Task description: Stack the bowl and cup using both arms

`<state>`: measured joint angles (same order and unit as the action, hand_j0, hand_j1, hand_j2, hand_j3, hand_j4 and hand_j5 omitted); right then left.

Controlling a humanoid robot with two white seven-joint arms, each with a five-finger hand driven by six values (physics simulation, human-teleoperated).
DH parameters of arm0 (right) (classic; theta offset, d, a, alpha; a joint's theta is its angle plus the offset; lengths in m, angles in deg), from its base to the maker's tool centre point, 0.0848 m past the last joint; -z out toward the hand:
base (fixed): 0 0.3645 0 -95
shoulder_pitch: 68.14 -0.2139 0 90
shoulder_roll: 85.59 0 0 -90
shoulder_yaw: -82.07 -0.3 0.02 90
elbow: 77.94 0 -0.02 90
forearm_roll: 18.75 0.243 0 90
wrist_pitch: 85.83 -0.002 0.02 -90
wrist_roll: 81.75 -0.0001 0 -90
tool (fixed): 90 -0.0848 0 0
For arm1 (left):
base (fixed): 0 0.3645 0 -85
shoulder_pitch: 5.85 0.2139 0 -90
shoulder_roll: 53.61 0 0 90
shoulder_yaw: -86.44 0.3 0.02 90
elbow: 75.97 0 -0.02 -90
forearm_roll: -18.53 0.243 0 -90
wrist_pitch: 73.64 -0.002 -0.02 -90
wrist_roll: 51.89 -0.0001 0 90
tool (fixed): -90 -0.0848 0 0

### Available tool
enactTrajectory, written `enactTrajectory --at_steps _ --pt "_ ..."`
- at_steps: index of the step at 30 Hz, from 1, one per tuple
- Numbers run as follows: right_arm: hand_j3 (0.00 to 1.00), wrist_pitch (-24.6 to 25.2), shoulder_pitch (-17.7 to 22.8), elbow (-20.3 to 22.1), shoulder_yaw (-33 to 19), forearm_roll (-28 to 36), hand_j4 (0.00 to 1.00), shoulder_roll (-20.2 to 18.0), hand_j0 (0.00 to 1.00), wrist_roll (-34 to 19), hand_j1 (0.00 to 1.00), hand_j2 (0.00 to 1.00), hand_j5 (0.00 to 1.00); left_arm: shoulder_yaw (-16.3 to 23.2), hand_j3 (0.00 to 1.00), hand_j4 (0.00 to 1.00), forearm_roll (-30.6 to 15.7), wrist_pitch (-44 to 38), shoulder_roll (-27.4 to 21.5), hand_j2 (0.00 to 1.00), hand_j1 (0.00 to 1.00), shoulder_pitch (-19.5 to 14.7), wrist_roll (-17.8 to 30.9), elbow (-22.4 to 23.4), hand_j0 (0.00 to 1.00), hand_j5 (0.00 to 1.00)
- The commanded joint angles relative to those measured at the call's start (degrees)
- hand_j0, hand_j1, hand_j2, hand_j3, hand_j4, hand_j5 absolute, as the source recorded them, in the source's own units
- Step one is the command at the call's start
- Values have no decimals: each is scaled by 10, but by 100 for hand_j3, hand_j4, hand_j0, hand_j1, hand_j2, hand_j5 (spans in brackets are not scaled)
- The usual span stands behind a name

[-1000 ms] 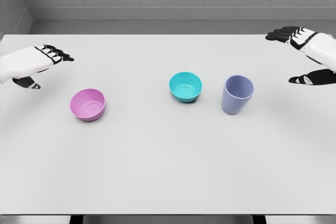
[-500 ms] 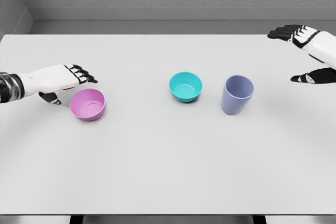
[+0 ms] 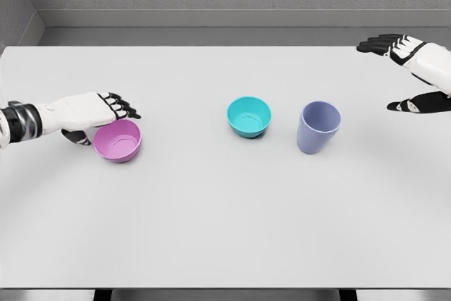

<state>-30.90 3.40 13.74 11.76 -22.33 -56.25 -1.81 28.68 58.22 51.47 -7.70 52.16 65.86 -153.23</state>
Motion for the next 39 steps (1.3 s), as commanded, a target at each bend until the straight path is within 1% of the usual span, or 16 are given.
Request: enactTrajectory --at_steps 1,11,15,17,27,32,33,34,39 --pt "100 1 -1 0 0 4 100 -1 100 0 100 100 100 -1 100 100 -2 -1 -3 100 100 0 27 -11 100 100" --pt "100 1 -1 0 -1 4 100 -1 100 0 100 100 100 -2 100 100 -7 -1 -8 100 100 -2 28 -22 100 100" --pt "100 1 -1 0 -1 4 100 -2 100 0 100 100 100 -10 100 100 -11 -1 -14 100 100 -4 27 -22 100 100" --pt "100 1 -1 0 -1 4 100 -1 100 0 100 100 100 -10 100 100 -23 -1 -23 100 100 -4 27 -22 100 100" --pt "100 1 1 -1 -1 4 100 -2 100 0 100 100 100 -2 100 100 -23 -1 -27 100 100 0 29 -63 100 100" --pt "100 1 1 -1 -1 4 100 -2 100 0 100 100 100 -1 100 100 -22 -1 -27 100 100 0 31 -68 100 100" --pt "100 1 1 -1 -1 4 100 -2 100 0 100 100 100 0 100 100 -22 -1 -25 100 100 2 41 -68 100 100" --pt "100 1 1 -1 -2 4 100 -1 100 0 100 100 100 -1 100 100 -21 -1 -25 100 100 11 49 -74 100 100" --pt "100 1 0 0 -2 4 100 -1 100 0 100 100 100 -1 100 100 -20 -1 -21 100 100 11 50 -76 100 100"
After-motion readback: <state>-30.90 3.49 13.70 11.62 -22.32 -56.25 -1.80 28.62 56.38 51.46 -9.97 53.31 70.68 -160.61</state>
